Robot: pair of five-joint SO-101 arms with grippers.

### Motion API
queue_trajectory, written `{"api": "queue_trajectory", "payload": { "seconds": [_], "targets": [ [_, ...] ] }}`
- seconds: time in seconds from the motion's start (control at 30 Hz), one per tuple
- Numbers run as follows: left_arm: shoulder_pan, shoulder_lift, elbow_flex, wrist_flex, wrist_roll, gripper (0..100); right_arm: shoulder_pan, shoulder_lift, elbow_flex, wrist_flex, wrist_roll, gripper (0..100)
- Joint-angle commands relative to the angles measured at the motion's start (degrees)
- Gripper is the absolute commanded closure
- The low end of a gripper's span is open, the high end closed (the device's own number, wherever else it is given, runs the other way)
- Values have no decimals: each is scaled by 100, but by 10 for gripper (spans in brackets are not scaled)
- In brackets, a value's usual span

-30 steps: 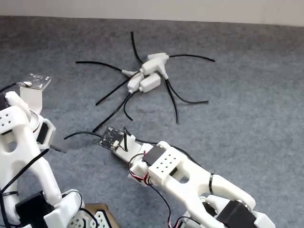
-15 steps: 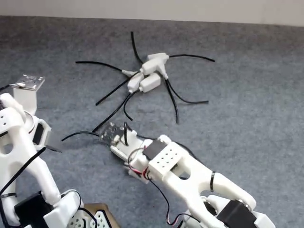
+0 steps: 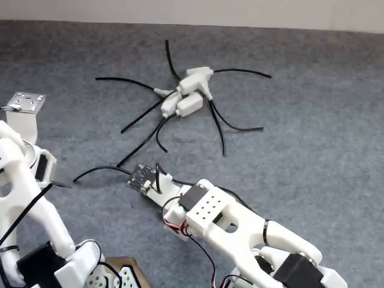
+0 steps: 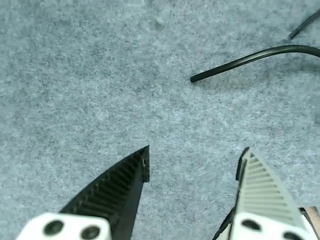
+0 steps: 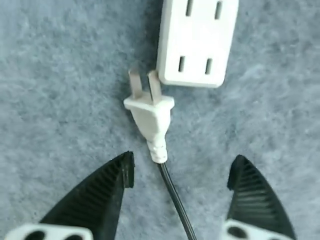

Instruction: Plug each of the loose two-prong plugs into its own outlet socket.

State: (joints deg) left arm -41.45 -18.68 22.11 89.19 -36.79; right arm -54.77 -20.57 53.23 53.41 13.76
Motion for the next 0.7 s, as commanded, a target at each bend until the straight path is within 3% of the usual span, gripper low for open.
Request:
{"api": "queue_trajectory", "payload": {
  "seconds": [0.0,0.17,0.4,0.67],
  "targets": [
    [-145,-13,-136,-70,-53,712,-75,-136,4,-391,-290,681],
    [-391,-13,-189,-123,-352,712,-136,-145,347,-822,-686,681],
    [-576,-4,-198,-132,-413,711,-268,-136,593,-1121,-598,681],
    [-576,-4,-136,-97,-422,711,119,286,611,-1332,-536,681]
  ]
}}
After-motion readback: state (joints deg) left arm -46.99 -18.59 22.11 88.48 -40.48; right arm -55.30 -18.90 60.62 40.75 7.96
